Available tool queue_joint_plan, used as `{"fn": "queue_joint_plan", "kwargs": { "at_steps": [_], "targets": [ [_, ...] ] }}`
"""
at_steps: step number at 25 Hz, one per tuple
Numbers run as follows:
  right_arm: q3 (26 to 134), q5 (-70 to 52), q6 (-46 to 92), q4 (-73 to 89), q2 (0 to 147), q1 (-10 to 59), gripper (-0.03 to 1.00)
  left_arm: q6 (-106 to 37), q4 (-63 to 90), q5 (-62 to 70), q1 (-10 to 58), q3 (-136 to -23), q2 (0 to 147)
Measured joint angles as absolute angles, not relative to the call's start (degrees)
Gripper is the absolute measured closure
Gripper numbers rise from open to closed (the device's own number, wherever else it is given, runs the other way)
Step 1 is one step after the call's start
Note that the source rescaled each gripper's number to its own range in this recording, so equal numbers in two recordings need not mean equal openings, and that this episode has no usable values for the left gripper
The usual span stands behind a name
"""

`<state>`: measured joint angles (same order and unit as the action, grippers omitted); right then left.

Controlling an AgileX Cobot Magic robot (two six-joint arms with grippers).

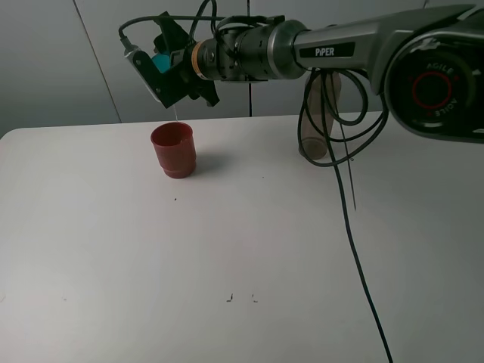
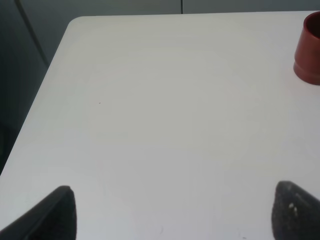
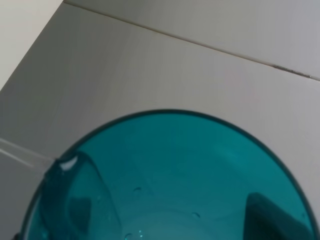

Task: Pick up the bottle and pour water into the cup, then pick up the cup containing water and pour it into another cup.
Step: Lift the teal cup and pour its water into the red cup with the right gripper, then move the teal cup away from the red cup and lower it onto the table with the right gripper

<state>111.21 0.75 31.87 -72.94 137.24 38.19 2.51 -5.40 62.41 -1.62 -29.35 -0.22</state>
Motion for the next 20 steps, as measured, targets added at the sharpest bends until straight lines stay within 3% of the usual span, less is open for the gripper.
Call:
{"fn": "queue_joint_plan", "kwargs": {
  "at_steps": [5,13,20],
  "targets": [
    [111.21,0.75,24.51,-72.94,137.24,38.19,0.84,2.51,-5.4,62.41,-1.62,-29.35,-0.22],
    [111.21,0.75,0.98,-72.94,137.24,38.19,0.84,2.38,-5.4,62.41,-1.62,-29.35,-0.22],
    [111.21,0.75,-6.88,-72.77,137.24,38.19,0.84,2.38,-5.4,62.41,-1.62,-29.35,-0.22]
  ]
}}
